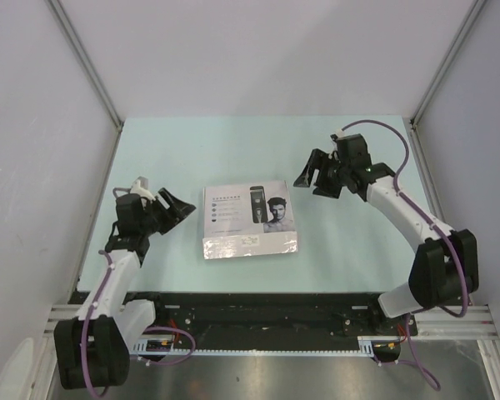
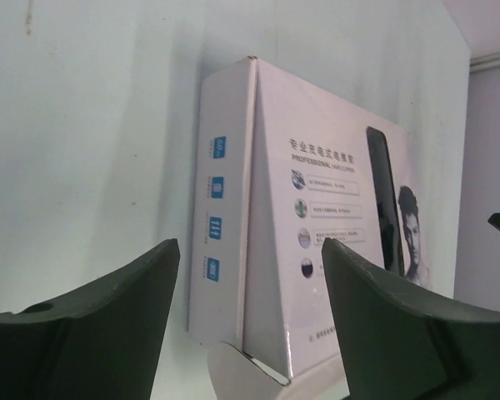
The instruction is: Sort the hair-cutting tools
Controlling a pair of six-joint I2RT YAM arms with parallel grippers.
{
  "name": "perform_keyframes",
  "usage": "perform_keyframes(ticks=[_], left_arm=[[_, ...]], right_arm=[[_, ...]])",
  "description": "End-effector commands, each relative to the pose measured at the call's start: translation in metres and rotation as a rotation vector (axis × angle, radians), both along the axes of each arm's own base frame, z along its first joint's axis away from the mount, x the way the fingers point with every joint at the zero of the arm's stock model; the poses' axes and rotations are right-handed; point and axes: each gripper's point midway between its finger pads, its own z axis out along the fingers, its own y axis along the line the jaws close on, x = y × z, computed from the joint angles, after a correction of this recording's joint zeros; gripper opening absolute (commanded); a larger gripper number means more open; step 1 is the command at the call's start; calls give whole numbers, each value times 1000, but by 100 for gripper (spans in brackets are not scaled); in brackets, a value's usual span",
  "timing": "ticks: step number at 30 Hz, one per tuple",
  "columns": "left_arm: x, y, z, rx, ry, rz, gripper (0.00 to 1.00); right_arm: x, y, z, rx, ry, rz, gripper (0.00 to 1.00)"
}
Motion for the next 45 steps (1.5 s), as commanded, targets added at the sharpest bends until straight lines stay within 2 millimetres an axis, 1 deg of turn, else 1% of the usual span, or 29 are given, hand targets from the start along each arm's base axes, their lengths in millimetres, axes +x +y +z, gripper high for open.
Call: perform_keyframes(ticks=[1,2,3,4,5,6,7,8,9,10,12,14,16,17,19,22,23,25,26,27,29,31,35,36,37,40,44,45], left_arm=[[-31,-21,10,2,-31,-139,78],[-36,-24,10,20,-29,-154,82],[-39,-26,12,26,-30,-161,84],[-47,-33,14,32,-40,-196,85],[-54,-43,16,35,-46,-236,94],[-57,-47,15,36,-40,-242,95],[-64,-57,16,35,-41,-284,97],[-67,-61,15,40,-38,-294,100],[-66,-61,13,59,-35,-283,100],[-70,-66,10,75,-25,-303,100],[-71,-66,3,105,-8,-308,100],[-71,-66,-3,143,3,-296,100],[-70,-66,-4,172,-2,-287,100],[-70,-65,-5,185,-1,-280,100],[-68,-64,-4,211,-13,-273,100],[-67,-64,-7,229,-4,-271,99],[-67,-64,-9,230,1,-273,99],[-68,-65,-14,233,24,-282,98],[-67,-64,-14,239,23,-277,98],[-67,-64,-16,242,27,-277,98],[-68,-67,-16,236,34,-291,97],[-69,-71,-16,225,33,-313,95],[-73,-79,-11,207,16,-352,91],[-74,-81,-10,202,12,-362,91],[-75,-81,-11,201,15,-366,89],[-78,-86,-9,188,10,-391,86],[-81,-90,-5,175,1,-411,81],[-82,-91,-2,170,-10,-418,78]], right_arm=[[-36,1,13,-25,-79,143,81],[-49,2,8,-12,-76,189,82],[-56,3,5,-8,-71,205,86],[-64,7,2,-1,-66,233,87],[-71,9,-2,0,-59,251,88],[-82,11,-10,3,-43,270,89],[-88,17,-12,10,-47,297,89],[-95,22,-15,20,-44,321,90],[-102,25,-21,20,-36,334,90],[-106,32,-22,19,-50,360,91],[-111,34,-32,5,-40,367,91],[-115,39,-38,-3,-39,387,91],[-117,42,-43,-14,-38,402,91],[-122,47,-43,-14,-44,427,90],[-125,49,-46,-32,-48,441,89],[-124,46,-55,-83,-47,432,88],[-123,44,-62,-103,-39,421,88],[-121,41,-66,-124,-33,408,86],[-117,36,-70,-156,-35,380,86],[-116,35,-71,-167,-39,373,86],[-112,31,-73,-195,-50,348,86],[-112,35,-73,-186,-56,360,86],[-120,48,-73,-123,-31,413,84],[-121,51,-71,-108,-36,425,84],[-127,57,-70,-82,-26,456,84],[-133,65,-65,-36,-23,495,82],[-136,66,-61,-14,-2,479,78],[-138,65,-61,-14,9,475,77]])
